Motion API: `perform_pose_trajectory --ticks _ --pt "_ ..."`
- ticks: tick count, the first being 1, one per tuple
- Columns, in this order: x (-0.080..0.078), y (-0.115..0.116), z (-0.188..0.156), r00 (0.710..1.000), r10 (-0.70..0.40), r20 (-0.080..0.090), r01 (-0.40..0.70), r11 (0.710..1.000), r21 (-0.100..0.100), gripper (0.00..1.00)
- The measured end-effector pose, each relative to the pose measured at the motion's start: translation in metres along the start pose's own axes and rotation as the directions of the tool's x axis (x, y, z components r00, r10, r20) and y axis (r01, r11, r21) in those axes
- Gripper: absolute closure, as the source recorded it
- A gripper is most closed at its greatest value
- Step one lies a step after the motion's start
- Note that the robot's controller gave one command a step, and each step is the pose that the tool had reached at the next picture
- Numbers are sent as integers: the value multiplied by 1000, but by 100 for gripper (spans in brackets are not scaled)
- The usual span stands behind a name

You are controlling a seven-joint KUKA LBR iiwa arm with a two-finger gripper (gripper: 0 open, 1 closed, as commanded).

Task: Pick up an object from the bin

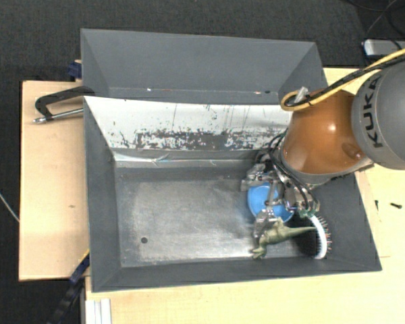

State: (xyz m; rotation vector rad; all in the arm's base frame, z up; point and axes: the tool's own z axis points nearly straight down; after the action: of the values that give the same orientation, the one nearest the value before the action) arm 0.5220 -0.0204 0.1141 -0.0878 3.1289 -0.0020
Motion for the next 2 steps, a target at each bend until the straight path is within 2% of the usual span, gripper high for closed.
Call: perform_pose_trajectory --ticks 2 --pt "-24 -87 32 993 119 -7 -120 993 -11 0"
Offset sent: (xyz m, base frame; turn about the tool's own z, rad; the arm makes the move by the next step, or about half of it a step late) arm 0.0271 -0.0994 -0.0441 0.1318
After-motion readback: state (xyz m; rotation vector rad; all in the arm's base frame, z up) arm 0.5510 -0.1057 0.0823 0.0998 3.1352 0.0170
